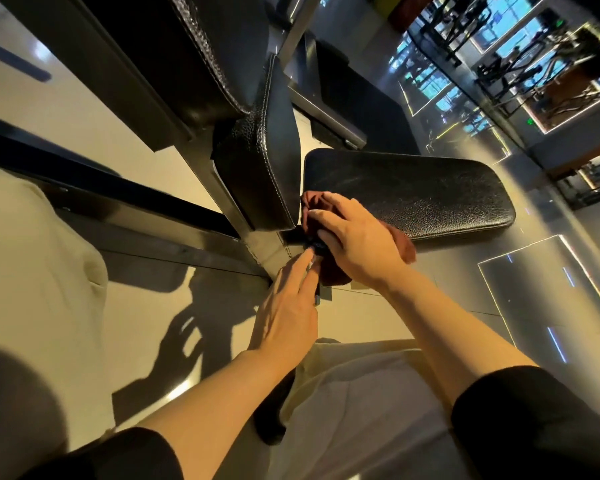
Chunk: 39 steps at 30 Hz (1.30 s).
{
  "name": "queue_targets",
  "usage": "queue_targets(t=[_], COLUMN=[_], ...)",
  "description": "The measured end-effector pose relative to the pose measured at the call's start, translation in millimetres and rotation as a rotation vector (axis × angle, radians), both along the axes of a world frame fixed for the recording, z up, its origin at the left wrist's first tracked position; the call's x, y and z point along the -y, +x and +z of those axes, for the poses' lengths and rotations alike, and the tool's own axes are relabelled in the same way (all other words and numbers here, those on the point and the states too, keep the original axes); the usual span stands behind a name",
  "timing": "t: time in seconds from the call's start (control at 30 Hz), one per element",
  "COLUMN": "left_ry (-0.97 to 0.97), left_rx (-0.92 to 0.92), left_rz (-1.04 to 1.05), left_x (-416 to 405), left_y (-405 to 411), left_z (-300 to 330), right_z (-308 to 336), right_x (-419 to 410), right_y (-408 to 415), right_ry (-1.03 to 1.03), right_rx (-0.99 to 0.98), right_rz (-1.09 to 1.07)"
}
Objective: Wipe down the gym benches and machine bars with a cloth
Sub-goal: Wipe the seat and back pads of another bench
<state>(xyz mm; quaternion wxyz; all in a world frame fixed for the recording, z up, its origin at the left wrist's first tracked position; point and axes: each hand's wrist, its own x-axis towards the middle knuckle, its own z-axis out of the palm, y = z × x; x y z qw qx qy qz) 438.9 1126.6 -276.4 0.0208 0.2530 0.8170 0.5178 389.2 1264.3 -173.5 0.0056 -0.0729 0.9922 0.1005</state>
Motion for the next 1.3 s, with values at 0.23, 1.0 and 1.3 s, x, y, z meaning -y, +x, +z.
queue_targets(t=[0.23, 1.0, 1.3], left_ry=[0.079, 0.111, 0.09], left_rx=[0.051, 0.113, 0.048], left_rz=[-0.003, 0.107, 0.131], left_x=[0.4, -11.9, -12.9], left_y=[2.3, 11.7, 5.9], left_z=[1.3, 4.6, 4.7], right_z=[16.1, -2.9, -1.2], right_x=[-25.7, 1.8, -0.6], right_y=[4.1, 30.3, 27.6], right_ry=[-0.016, -0.056, 0.003], right_rx=[-0.276, -0.108, -0.225], right_rz=[-0.275, -0.031, -0.083])
